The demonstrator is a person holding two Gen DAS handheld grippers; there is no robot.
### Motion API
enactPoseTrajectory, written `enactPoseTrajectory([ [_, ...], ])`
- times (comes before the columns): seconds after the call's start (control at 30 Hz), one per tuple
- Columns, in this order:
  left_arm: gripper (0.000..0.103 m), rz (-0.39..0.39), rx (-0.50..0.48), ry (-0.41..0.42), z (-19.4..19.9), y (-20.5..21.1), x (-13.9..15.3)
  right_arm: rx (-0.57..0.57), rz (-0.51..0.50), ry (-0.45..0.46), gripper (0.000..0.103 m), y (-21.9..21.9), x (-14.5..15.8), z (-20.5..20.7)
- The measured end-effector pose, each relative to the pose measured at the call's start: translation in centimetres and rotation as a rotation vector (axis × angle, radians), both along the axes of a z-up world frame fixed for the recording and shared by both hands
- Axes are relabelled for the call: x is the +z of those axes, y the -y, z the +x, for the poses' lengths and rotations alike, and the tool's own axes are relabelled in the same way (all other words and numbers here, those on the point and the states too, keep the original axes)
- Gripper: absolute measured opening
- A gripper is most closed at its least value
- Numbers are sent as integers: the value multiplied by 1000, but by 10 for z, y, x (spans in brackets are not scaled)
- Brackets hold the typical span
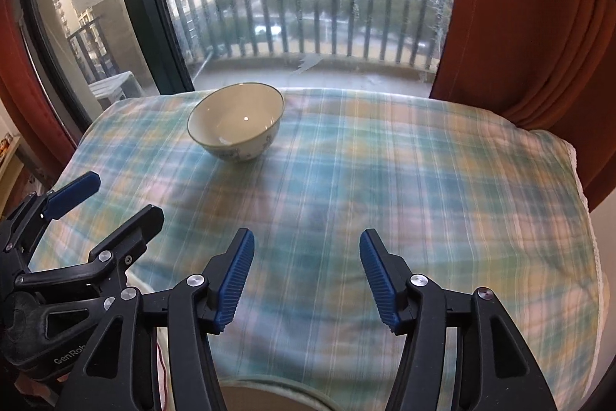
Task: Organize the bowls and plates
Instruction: 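Move the right gripper to the last cream floral bowl and grasp its rim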
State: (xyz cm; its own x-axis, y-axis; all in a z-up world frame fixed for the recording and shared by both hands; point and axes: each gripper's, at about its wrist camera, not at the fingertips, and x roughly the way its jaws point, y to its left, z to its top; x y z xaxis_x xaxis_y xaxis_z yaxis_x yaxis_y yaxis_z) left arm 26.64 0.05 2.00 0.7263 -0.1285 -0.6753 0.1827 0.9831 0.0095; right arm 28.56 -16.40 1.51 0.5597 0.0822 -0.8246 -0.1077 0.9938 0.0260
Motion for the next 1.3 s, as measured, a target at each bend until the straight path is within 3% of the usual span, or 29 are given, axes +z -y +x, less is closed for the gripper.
enactPoseTrajectory([
  [0.3,84,-12,66,22,42,-15,5,47,22,46,61,-13,3,49],
  [0.4,79,-16,86,25,56,-17,7,51,34,56,61,-17,5,68],
  [0.8,76,25,160,29,115,-24,3,-11,118,62,61,-20,-6,136],
  [1.0,55,35,193,-37,144,-27,-24,-8,61,50,59,-33,-30,164],
  [1.07,53,34,187,-65,151,-26,-35,-10,66,28,57,-35,-41,171],
  [1.13,50,42,168,-86,155,-23,-45,-13,68,8,41,-37,-52,177],
  [1.3,40,44,144,-119,159,-15,-60,-13,99,-42,36,-35,-71,187],
])
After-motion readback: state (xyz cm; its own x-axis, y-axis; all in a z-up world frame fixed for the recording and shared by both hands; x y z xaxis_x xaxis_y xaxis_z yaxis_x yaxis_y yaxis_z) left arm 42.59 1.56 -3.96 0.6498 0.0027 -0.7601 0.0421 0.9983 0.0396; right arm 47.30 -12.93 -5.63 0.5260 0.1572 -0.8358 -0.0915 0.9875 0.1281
